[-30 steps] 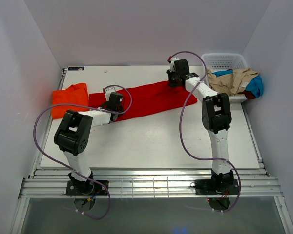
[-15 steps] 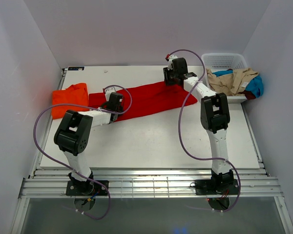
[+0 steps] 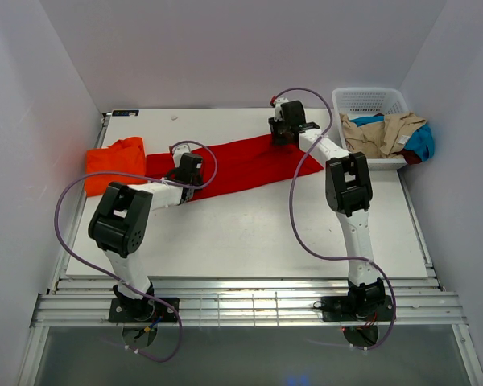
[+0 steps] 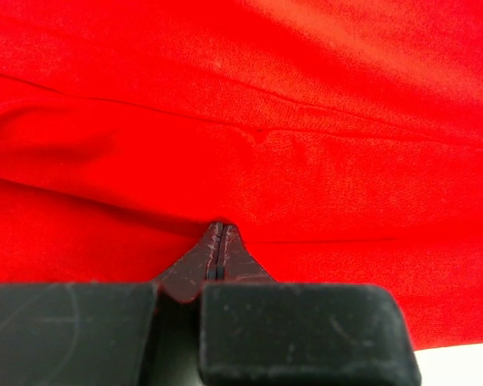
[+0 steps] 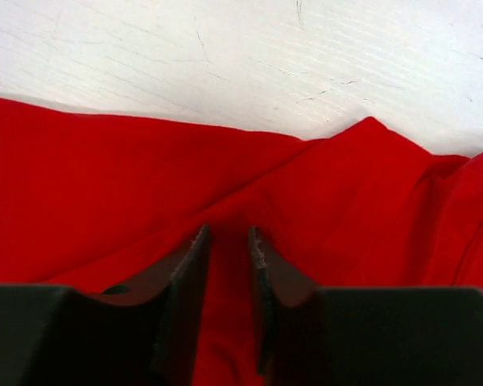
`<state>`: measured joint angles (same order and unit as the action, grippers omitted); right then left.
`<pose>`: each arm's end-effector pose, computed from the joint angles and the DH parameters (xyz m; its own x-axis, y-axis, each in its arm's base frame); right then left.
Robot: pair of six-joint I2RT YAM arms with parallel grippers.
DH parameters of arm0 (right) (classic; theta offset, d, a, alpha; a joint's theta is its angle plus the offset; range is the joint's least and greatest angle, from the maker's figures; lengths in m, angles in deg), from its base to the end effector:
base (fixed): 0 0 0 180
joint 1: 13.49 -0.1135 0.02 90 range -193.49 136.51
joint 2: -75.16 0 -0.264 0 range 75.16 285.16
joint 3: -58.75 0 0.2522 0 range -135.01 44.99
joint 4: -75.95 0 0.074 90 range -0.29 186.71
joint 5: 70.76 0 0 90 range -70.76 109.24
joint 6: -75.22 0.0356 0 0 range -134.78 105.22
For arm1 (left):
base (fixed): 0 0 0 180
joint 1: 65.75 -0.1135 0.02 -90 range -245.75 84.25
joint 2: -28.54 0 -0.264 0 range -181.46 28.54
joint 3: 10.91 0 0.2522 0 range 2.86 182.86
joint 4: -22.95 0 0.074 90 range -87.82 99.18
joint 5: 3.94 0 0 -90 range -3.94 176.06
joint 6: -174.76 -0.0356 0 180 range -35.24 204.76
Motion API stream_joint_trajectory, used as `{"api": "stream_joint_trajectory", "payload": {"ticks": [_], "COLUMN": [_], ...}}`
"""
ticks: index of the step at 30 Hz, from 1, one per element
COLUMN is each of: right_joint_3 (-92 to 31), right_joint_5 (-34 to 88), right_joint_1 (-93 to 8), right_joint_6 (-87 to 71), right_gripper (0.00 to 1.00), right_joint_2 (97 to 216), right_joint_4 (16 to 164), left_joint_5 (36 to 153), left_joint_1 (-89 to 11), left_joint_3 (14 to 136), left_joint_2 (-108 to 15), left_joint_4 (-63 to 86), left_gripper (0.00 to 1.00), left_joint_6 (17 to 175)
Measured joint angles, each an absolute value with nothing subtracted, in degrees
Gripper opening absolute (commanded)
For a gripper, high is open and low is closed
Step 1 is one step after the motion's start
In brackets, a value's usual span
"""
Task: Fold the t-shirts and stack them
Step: Fold the other side of the tshirt into a rectangle
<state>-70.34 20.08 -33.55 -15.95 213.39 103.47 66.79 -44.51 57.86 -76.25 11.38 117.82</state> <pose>0.5200 0.1905 0.1839 -0.5535 -0.2238 -0.8022 -0.3654 0.9308 -0.0076 0.3435 -0.1209 0.1410 -0.6502 -0.2998 -0.6982 -0.2627 0.9509 -0.1637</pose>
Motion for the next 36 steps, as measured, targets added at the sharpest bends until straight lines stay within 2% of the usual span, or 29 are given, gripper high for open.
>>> {"api": "stream_joint_trajectory", "payload": {"ticks": [2, 5, 15, 16, 17, 20, 24, 28, 36], "right_joint_3": [-70.40, -70.34, -68.46, -68.55, -68.94, -72.04, -74.75, -74.73, -74.43], "right_joint_5": [20.06, 20.11, 18.34, 18.25, 18.14, 17.96, 17.18, 15.06, 12.28], "right_joint_1": [-33.55, -33.70, -35.84, -36.19, -36.41, -37.17, -37.48, -37.35, -37.20], "right_joint_6": [-15.97, -15.86, -15.82, -15.82, -15.80, -15.80, -16.74, -17.46, -18.81], "right_gripper": [0.20, 0.18, 0.17, 0.20, 0.35, 0.52, 0.54, 0.57, 0.58], "right_joint_2": [213.76, 213.81, 213.63, 213.61, 213.61, 214.14, 214.29, 214.40, 215.51], "right_joint_4": [103.45, 102.55, 95.76, 95.38, 95.60, 97.44, 97.40, 99.25, 100.94], "left_joint_5": [66.77, 66.73, 66.70, 66.70, 66.70, 66.68, 66.73, 66.75, 67.01], "left_joint_1": [-44.51, -44.51, -44.51, -44.51, -44.51, -44.51, -44.51, -44.51, -44.51], "left_joint_3": [57.62, 57.36, 56.96, 56.90, 56.81, 56.50, 56.13, 56.11, 56.09], "left_joint_2": [-75.90, -75.53, -75.16, -75.09, -75.03, -74.74, -74.37, -74.13, -73.98], "left_joint_4": [11.07, 10.57, 10.31, 10.31, 10.31, 10.31, 10.22, 9.70, 9.24], "left_gripper": [0.00, 0.00, 0.00, 0.00, 0.00, 0.00, 0.05, 0.05, 0.05], "left_joint_6": [117.80, 117.80, 117.89, 117.89, 117.93, 118.09, 118.15, 118.15, 118.22]}}
